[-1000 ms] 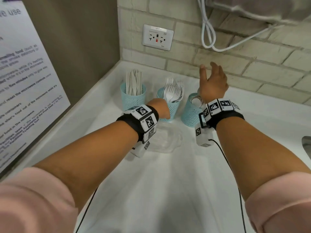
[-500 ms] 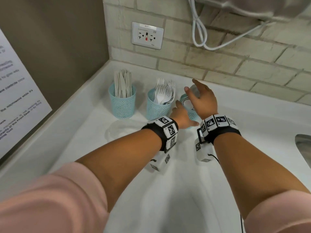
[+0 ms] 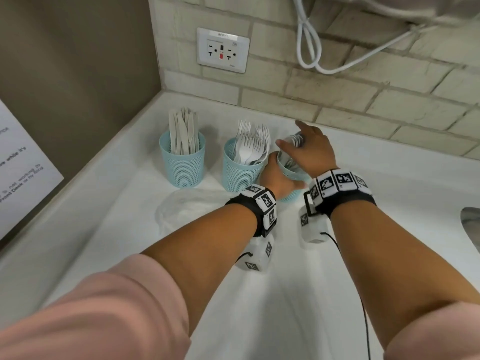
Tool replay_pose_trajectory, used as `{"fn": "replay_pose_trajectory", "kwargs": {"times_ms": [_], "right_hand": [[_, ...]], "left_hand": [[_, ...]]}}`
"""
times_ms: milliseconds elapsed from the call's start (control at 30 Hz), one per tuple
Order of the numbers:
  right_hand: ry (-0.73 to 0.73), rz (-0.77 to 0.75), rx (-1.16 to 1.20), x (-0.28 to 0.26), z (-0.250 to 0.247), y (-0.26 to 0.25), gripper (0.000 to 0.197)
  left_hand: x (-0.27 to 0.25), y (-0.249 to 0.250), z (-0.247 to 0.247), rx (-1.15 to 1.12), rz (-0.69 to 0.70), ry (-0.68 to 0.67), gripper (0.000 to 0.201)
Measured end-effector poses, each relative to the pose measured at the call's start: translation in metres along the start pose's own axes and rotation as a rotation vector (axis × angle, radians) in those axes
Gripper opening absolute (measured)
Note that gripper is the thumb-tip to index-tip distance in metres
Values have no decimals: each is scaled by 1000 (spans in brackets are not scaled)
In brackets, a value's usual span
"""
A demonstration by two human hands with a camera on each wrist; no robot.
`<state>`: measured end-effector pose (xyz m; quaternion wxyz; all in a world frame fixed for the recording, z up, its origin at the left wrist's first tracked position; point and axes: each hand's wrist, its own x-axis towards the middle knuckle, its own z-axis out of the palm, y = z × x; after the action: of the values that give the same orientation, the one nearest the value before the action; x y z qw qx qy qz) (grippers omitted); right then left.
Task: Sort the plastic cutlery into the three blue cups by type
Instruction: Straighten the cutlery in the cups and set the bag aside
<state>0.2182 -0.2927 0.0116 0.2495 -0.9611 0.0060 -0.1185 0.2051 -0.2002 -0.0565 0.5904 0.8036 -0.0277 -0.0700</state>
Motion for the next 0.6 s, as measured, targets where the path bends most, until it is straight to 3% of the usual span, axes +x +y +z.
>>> {"fn": "replay_pose_trajectory", "kwargs": {"times_ms": [100,167,267,333,433,500,567,600], "right_hand": [[124,-165,-17,-9,10,-7,47],[253,-242,-30,-21,15,-2,45],[313,-155,-85,-16,10,13,50],[247,-52,-90,-4,4,15,46],[181,-166,-48,-3,8,0,36],[249,-274,-59,-13,18,-6,41],[321,-234,-50,-17,20,-6,42],[337,-146,-43,-15,18,-6,40]], "left_hand": [[3,1,0,58,34,11,93],[3,1,-1,84,56,8,90],[3,-3,-4,38,46,-21,100],[3,-6,-5,39,41,-29,102],[3,0,-5,76,49,-45,97],[3,4,-3,147,86,-66,85],[3,3,-4,127,84,-58,84],[3,2,-5,86,61,-50,88]]}}
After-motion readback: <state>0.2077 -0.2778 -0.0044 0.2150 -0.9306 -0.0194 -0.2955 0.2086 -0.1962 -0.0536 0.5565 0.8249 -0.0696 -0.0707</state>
